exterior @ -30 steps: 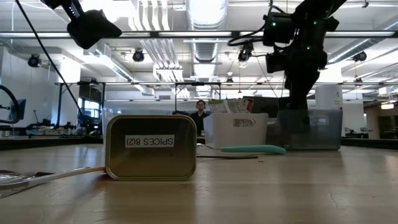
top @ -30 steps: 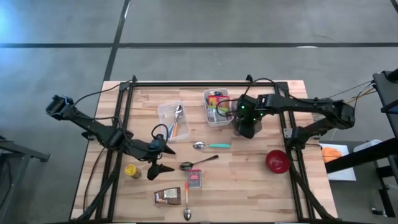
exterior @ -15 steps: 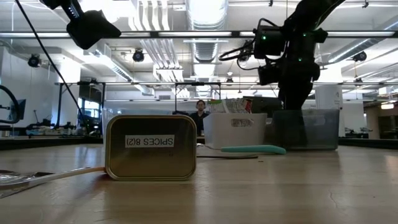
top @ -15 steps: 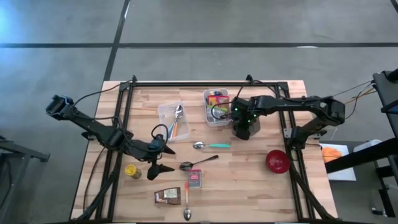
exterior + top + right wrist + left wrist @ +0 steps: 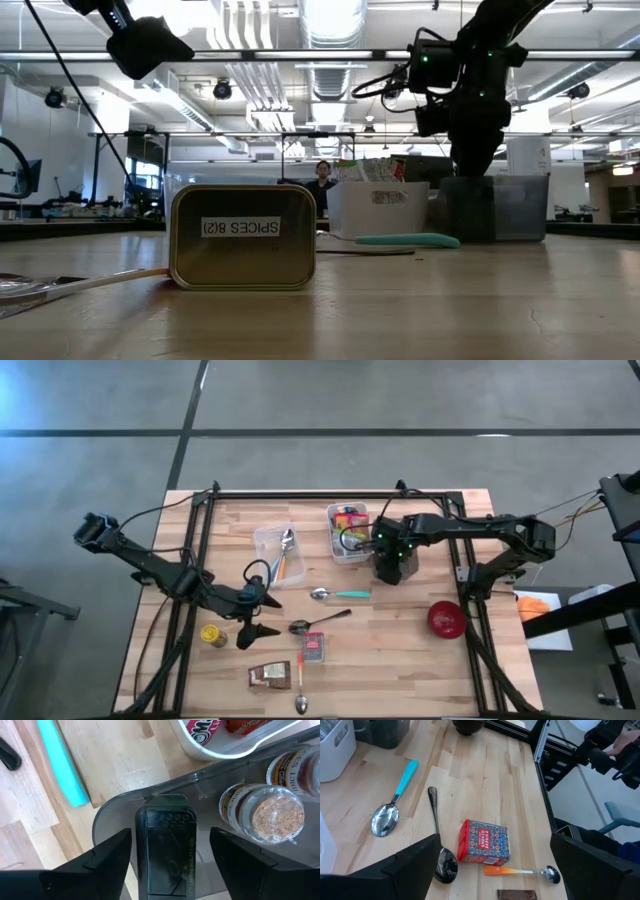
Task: Pick & Place Food Item
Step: Put the yellow seasoning can into the black bin
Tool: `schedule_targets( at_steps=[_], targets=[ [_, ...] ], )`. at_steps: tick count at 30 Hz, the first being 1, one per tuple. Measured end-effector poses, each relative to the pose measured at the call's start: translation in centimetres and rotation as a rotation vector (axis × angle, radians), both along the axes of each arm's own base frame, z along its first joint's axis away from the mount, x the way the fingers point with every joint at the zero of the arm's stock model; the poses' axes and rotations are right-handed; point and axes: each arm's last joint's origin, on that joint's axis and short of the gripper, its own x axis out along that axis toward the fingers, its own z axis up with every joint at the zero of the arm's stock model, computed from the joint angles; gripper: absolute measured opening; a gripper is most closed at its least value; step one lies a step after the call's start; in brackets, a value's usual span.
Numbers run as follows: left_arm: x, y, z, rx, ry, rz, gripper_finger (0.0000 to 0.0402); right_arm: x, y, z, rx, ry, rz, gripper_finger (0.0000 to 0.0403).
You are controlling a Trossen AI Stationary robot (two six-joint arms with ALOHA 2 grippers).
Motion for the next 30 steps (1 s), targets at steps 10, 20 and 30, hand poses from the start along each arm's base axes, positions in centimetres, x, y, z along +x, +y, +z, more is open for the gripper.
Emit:
schedule_targets(
  at_steps=[10,20,30],
  targets=[
    [-0.3,0.2,-0.1,-0.109,0.097,0.101,0.0381,-1.3,0.6,2.2,-0.004,-0.049,-0.05,0.0269],
    [-2.0,0.9,0.0,-0.049,0.378,0.173,0.0381,-4.2,2.7,7.2,-0.073,-0.268,-0.183,0.027],
    [-4.5,1.3,-0.8,0.01,0.717,-0.045,0.0381,-3.4,8.8,8.9,-0.149,-0.459,-0.075,0.027]
  ],
)
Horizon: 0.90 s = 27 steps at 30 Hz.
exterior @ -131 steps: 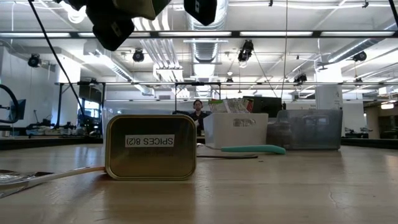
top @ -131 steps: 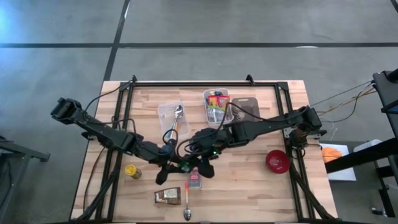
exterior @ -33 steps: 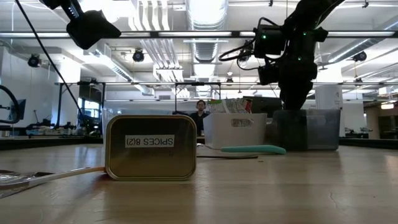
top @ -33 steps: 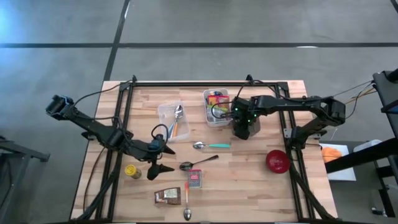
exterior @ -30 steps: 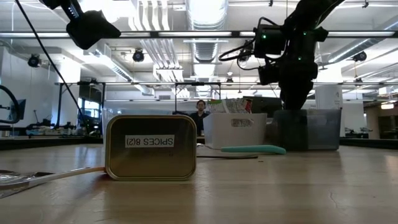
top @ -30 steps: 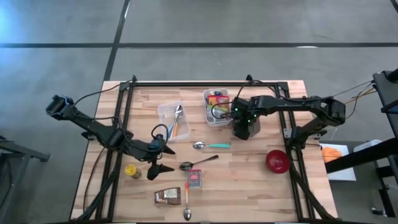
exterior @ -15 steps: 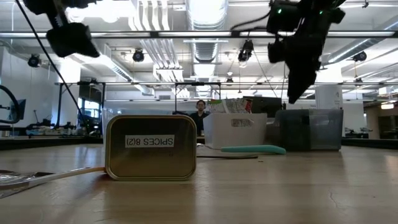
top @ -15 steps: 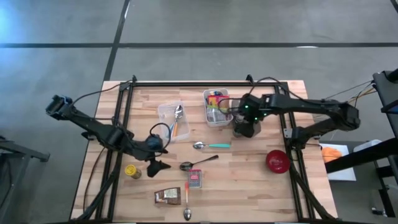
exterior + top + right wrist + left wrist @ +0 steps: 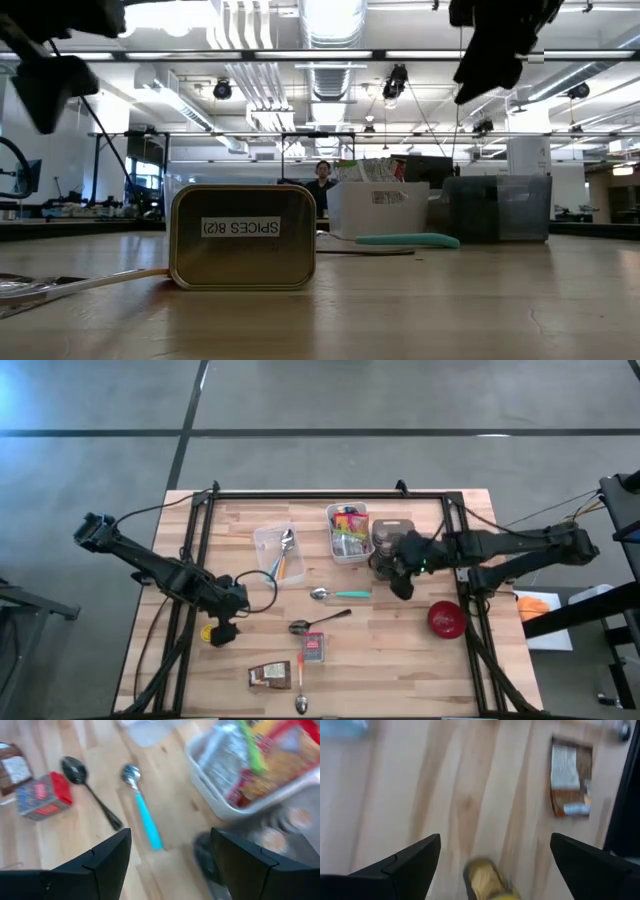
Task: Pick & Place Food Item
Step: Put the yellow seasoning can into the black bin
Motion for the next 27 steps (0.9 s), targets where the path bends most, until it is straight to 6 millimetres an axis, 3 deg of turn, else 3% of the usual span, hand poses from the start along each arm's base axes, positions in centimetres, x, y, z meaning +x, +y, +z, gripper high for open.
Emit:
schedule_targets(
  at_steps=[5,11,17,27],
  targets=[
    [-0.6,-0.1,-0.1,-0.069,0.101,0.018,0.0381,1.6,3.0,-1.0,-0.076,-0.019,0.068,0.027],
    [-0.4,-0.8,-0.6,-0.063,0.131,0.033,0.0377,4.0,5.4,-3.7,-0.118,0.016,0.068,0.027],
    [1.7,-3.4,-2.1,-0.092,0.129,-0.031,0.0332,6.2,6.9,-5.2,-0.077,-0.051,0.066,0.027],
    [6.2,-7.4,-2.2,-0.073,0.163,-0.074,0.0245,6.9,8.9,-5.9,-0.047,-0.102,0.107,0.027]
  ],
)
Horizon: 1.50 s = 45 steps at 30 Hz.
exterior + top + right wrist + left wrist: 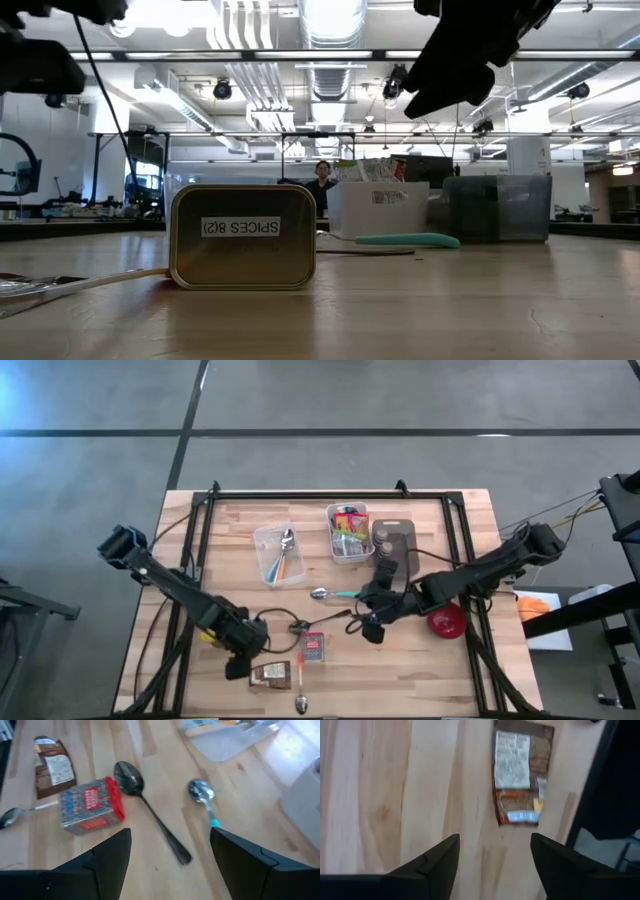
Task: Pick & Place Food Item
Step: Put the yellow seasoning can into the black bin
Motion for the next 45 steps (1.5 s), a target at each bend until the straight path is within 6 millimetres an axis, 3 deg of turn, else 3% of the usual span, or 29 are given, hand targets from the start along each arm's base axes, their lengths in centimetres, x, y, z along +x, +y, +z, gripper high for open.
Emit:
schedule_targets(
  at_steps=[7,15,21,26,33,38,45],
  targets=[
    [3.2,0.3,-1.8,0.113,0.002,0.081,0.023,0.4,-0.2,-0.9,-0.037,0.037,0.011,0.027],
    [3.8,1.7,-2.0,0.252,-0.109,0.162,0.023,1.6,-5.3,-1.3,0.048,0.103,-0.05,0.027],
    [3.6,2.2,-0.9,0.287,-0.222,0.189,0.023,1.7,-7.4,-2.0,0.0,0.191,-0.074,0.027],
    [4.5,3.9,-0.9,0.358,-0.262,0.165,0.023,1.8,-7.0,-1.7,0.012,0.192,-0.083,0.027],
    [5.6,5.5,-1.2,0.322,-0.274,0.085,0.023,2.0,-5.6,-0.7,0.007,0.161,-0.026,0.0269],
    [5.4,5.1,-1.2,0.232,-0.241,0.036,0.023,2.1,-5.5,-1.1,0.0,0.173,-0.018,0.0269],
    [4.1,2.2,-1.2,0.087,-0.189,-0.065,0.023,2.5,-3.7,-2.3,-0.006,0.215,0.027,0.0269]
  ],
)
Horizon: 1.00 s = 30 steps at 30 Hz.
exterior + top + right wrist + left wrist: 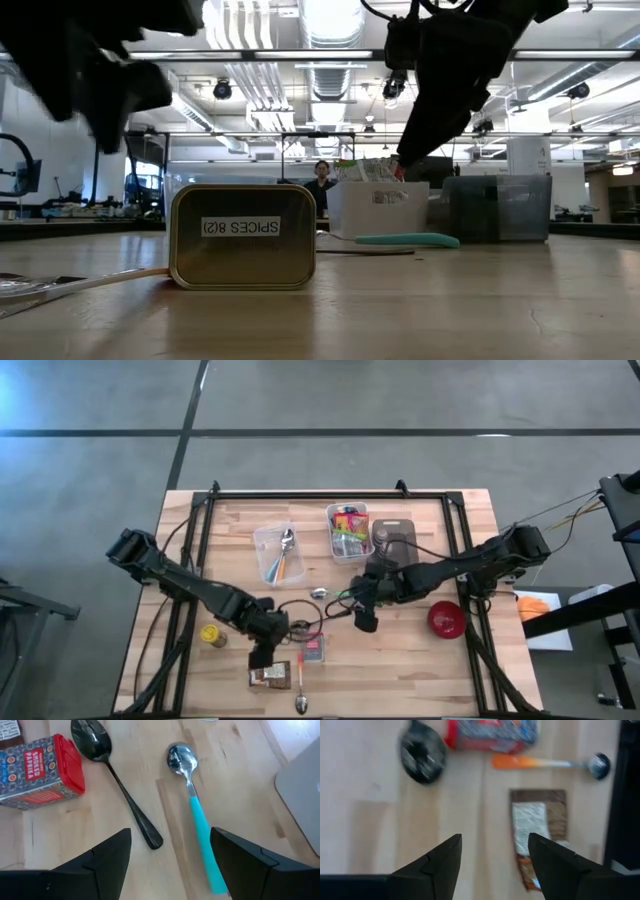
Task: Pick & Place Food Item
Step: Put the yellow seasoning can into the black bin
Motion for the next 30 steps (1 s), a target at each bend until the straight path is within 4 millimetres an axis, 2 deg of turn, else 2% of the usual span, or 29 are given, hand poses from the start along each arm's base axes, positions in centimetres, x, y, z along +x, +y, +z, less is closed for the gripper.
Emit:
schedule_targets(
  at_steps=[6,13,24,30],
  targets=[
    [-1.4,-1.8,-0.1,-0.059,0.087,0.04,0.023,0.3,1.3,0.1,-0.027,-0.041,0.013,0.0269],
    [-4.0,-0.4,0.2,0.042,0.377,0.238,0.023,0.4,1.9,0.3,-0.036,-0.068,0.032,0.0269],
    [-5.9,1.1,2.3,0.129,0.338,0.314,0.023,0.3,1.9,0.3,-0.038,-0.069,0.029,0.0269],
    [-7.0,1.7,2.4,0.184,0.447,0.326,0.023,0.3,1.9,0.3,-0.038,-0.069,0.028,0.0269]
  ],
)
